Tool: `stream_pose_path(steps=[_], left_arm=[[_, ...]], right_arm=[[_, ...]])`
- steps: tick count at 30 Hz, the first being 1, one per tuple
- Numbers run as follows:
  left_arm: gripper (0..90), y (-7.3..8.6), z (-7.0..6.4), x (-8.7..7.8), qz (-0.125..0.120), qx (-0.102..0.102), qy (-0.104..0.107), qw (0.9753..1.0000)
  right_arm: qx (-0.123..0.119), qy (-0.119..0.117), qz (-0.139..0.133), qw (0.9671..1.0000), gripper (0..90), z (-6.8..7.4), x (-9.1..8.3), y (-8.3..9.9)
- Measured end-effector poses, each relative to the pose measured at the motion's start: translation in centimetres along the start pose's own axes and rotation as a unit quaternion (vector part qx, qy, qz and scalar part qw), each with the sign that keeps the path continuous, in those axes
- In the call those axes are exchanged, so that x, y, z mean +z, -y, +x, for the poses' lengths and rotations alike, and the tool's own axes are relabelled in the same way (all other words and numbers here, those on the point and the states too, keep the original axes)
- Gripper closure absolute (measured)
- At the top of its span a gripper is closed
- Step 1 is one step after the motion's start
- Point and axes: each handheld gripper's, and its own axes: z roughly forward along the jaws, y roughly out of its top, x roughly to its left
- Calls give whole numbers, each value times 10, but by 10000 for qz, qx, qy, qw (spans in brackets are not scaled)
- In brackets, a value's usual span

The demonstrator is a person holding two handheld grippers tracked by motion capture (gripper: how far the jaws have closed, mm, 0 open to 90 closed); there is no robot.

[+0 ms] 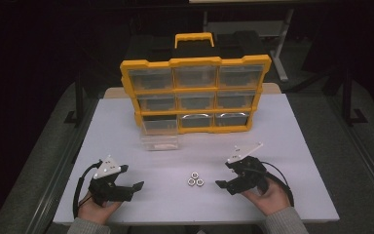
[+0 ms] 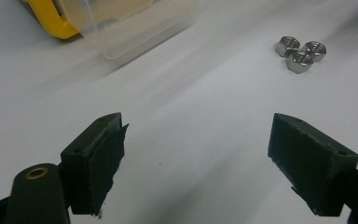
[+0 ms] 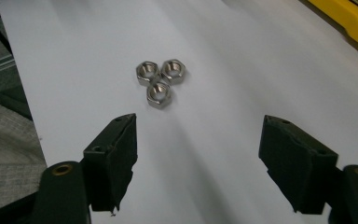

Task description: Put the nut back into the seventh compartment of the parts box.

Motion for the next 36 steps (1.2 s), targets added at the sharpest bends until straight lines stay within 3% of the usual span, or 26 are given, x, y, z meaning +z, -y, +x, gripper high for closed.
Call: stream_pose_path(steps=[4, 5, 11, 23, 32, 33, 36], left_arm=[[182, -1, 1, -1, -2, 144, -10, 9999], [183, 0, 0, 0, -3, 46, 12, 10000], [182, 0, -1, -1, 23, 86, 20, 10000], [181, 0, 0, -1, 6, 86, 19, 10000], [182, 0, 0, -3, -10, 46, -3, 10000], [181, -1, 2, -3, -26, 119, -21, 9999], [182, 0, 1, -4, -85, 43, -32, 9999]], right_arm=[[-98, -117, 161, 9998, 310, 3, 12, -12], [-96, -146, 176, 9997, 319, 3, 14, -14], [-143, -339, 336, 9988, 368, 4, 30, -22], [-500, -564, 766, 9942, 531, 9, 63, -28], [-697, -541, 925, 9918, 624, 13, 75, -31], [-701, -532, 941, 9917, 633, 14, 76, -31], [-770, -462, 1001, 9909, 651, 15, 79, -31]])
